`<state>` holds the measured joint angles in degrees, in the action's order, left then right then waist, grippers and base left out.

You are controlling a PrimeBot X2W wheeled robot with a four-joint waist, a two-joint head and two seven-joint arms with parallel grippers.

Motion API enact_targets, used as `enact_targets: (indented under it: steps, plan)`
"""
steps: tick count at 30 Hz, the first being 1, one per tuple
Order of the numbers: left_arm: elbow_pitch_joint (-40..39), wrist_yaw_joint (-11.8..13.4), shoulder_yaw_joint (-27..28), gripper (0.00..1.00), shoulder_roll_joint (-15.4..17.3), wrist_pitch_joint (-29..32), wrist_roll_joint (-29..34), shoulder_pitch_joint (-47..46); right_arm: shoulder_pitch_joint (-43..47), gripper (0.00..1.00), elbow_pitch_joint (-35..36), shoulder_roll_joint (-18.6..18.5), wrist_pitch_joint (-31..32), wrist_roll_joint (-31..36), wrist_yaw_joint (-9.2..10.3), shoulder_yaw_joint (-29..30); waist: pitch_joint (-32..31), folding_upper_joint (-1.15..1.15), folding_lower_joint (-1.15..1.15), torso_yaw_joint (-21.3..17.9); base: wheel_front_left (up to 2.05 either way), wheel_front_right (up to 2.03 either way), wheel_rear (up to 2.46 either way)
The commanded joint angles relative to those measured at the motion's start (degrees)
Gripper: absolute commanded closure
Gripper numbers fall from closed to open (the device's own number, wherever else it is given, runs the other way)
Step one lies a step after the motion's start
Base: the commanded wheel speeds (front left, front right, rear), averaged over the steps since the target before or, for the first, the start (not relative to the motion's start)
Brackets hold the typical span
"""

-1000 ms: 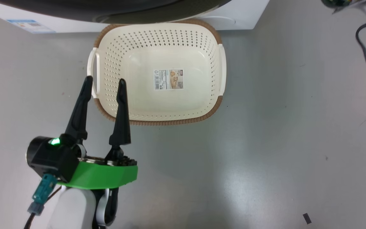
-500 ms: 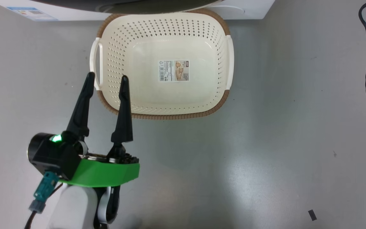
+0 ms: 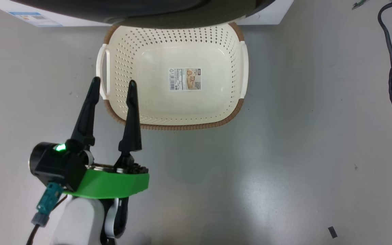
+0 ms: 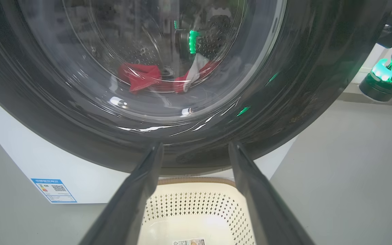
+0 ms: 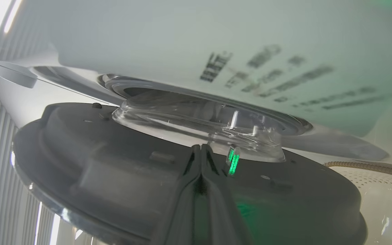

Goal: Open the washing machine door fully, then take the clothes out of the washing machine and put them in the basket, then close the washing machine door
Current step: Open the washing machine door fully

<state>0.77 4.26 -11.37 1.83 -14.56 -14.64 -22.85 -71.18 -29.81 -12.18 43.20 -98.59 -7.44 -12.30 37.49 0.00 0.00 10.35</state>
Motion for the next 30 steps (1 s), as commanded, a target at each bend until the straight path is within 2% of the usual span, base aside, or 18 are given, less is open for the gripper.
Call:
enact_targets:
  steps: [1,30]
  plan:
    - [-0.98,0.46,1.73,0.0,1.05,-0.44,-0.15,-0.01,0.62,1.0,1.96,1.85,0.67,1.13,-0.05,-0.6,-0.22,0.0,0.0,-0.13,0.0,0.0,0.0]
    - [-0.14,-0.13,4.06,0.0,1.05,-0.44,0.55,2.32,8.75,1.0,3.59,4.93,7.2,4.85,-0.05,-1.14,-5.25,0.0,0.0,-2.25,0.0,0.0,0.0]
